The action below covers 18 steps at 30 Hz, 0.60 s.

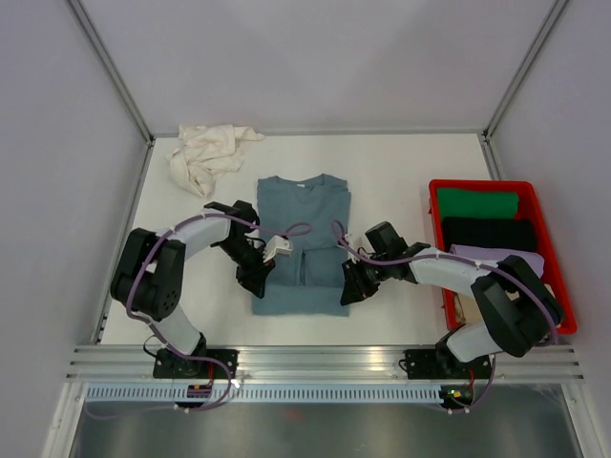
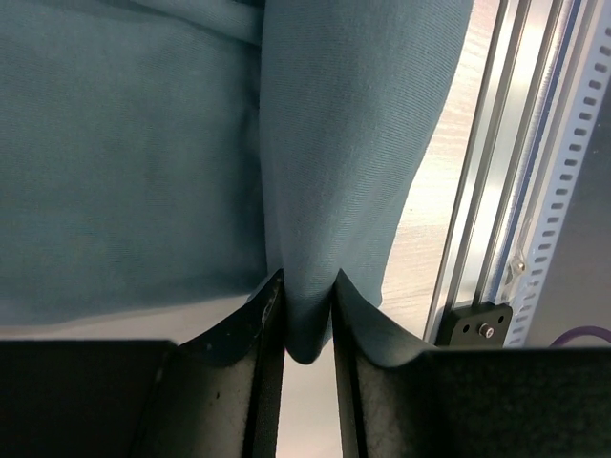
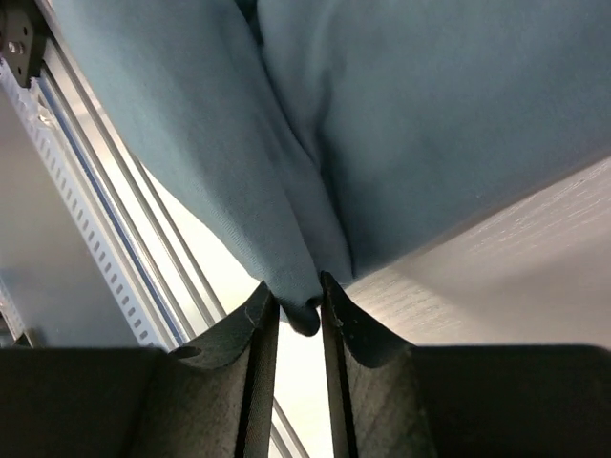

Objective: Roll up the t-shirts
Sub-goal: Roll the tshirt

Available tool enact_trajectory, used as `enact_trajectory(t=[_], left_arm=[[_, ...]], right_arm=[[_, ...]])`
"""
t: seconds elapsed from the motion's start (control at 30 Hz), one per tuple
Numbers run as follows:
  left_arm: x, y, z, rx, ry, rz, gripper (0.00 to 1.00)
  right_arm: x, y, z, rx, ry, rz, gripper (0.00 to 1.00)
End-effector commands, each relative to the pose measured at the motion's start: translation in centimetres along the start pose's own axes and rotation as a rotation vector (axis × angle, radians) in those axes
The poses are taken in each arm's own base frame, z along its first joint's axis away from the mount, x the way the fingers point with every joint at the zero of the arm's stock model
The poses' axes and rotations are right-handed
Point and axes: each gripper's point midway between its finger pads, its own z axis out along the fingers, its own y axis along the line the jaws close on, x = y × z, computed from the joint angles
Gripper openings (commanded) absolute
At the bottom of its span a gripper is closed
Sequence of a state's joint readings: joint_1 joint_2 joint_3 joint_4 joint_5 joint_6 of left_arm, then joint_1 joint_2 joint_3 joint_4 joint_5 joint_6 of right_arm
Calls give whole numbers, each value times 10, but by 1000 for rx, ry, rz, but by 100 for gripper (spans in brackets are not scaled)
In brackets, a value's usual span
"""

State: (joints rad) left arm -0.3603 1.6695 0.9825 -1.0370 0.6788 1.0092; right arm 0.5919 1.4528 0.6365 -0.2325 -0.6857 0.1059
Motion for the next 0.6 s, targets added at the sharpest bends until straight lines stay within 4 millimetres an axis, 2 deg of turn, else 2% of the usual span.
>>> enact_trajectory(t=[0.0, 0.1, 0.13, 0.2, 0.3, 0.43, 0.5, 0.57], left_arm=[[-10, 16, -4, -41, -12, 6, 30], [-8, 20, -2, -41, 5, -20, 30], [-7, 22, -1, -42, 9, -25, 30], [-2, 24, 0, -50, 27, -41, 30], [-1, 27, -1, -72, 33, -39, 33], [-13, 32, -8, -104, 0, -49, 35], [-14, 32, -8, -109, 2, -84, 34], [-13, 34, -8, -116, 10, -122, 34]], right_arm=[[-7, -3, 2, 13, -11, 5, 27], [-1, -5, 3, 13, -6, 28, 15], [3, -7, 5, 16, 3, 46, 8], [7, -9, 6, 28, 17, 67, 6], [3, -17, 6, 74, -3, 65, 9], [-10, -24, 1, 125, -43, 60, 17], [-13, -26, -3, 146, -34, 74, 25], [-15, -33, -14, 210, -15, 106, 27]])
